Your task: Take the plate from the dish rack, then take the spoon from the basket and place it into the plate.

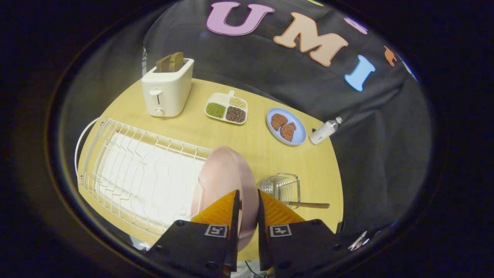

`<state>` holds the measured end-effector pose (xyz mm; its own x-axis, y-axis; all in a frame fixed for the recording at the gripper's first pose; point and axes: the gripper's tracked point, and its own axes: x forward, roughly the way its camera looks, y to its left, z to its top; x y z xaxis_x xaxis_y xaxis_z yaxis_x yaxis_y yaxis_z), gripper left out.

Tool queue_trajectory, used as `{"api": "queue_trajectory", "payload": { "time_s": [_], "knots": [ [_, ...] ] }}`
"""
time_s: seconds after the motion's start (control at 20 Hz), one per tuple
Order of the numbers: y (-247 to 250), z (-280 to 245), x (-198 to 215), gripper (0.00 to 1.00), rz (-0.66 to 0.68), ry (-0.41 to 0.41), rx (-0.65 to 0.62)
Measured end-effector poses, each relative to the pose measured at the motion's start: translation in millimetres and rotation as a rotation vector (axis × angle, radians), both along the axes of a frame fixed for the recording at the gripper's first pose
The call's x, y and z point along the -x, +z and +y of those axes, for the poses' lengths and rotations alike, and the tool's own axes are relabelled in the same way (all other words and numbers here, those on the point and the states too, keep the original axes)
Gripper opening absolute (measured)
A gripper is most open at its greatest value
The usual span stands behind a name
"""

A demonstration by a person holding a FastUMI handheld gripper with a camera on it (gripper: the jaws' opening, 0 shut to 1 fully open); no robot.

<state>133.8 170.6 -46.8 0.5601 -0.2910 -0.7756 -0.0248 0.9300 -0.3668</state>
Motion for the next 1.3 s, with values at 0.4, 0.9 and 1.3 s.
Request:
{"api": "queue_trajectory", "payload": {
  "time_s": [0.4,0.9,1.3],
  "knots": [
    [31,7,-11,0.2,-0.12,0.019,0.066],
    [100,23,-27,0.17,-0.322,0.109,0.035],
    [154,-39,19,0.17,-0.445,0.079,-0.063]
  ]
}}
